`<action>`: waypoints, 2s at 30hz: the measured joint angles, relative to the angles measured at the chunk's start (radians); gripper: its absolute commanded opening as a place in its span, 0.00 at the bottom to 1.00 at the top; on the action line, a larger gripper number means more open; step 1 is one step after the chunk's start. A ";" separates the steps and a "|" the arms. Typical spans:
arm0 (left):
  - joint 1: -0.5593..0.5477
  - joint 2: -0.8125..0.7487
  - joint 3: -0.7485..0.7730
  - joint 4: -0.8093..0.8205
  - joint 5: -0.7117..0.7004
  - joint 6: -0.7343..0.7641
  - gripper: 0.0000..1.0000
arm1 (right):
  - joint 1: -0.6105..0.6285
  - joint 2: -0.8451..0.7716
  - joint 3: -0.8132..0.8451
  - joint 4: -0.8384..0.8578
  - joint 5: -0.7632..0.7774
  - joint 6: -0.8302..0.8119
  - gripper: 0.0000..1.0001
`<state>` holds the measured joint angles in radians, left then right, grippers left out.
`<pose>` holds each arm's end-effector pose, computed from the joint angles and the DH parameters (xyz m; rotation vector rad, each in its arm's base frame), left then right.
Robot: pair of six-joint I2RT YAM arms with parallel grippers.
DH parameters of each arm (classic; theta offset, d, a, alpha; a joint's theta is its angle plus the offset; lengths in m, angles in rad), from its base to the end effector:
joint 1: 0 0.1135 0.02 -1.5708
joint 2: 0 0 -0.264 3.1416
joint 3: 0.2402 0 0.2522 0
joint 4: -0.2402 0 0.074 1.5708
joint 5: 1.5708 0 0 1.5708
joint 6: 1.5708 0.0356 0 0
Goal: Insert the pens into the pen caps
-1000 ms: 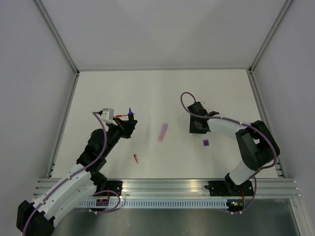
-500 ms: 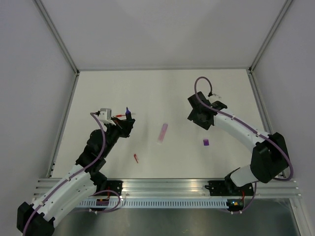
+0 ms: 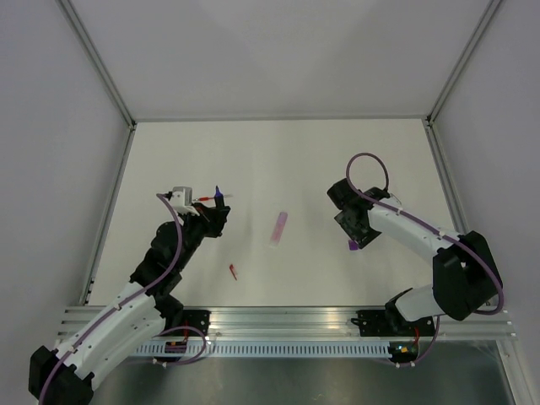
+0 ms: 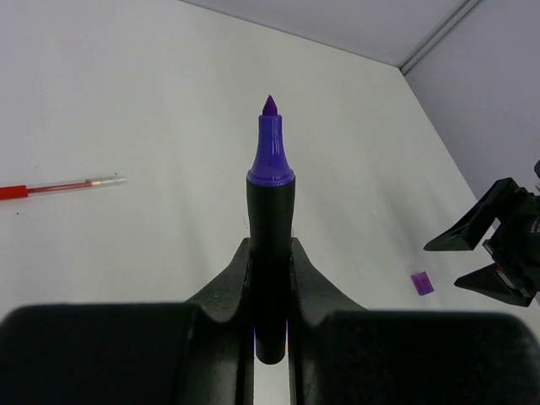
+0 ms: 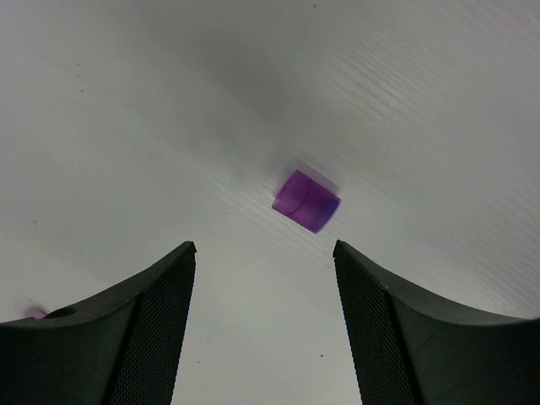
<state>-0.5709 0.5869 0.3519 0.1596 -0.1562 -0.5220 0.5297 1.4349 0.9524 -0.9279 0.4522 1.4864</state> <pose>0.1387 -0.0825 0.2528 -0.0812 1.6910 -0.7008 0.2201 0.1109 0.2099 1.2737 2.3490 -0.1463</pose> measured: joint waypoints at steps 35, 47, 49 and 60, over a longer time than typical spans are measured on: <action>0.000 0.042 0.000 -0.032 -0.025 0.000 0.02 | -0.033 0.021 -0.129 0.119 0.016 0.132 0.72; 0.000 0.047 0.000 -0.032 -0.025 0.000 0.02 | -0.042 0.046 -0.179 0.178 -0.010 0.132 0.61; 0.000 0.047 0.000 -0.032 -0.025 0.000 0.02 | -0.042 0.046 -0.180 0.184 -0.010 0.128 0.57; 0.000 0.058 0.000 -0.032 -0.034 0.000 0.02 | -0.042 0.056 -0.183 0.264 -0.004 -0.092 0.40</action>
<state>-0.5709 0.6449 0.3523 0.1276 -0.1898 -0.5220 0.4877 1.4910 0.7689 -0.6640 0.4484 1.3945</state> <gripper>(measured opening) 0.166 0.421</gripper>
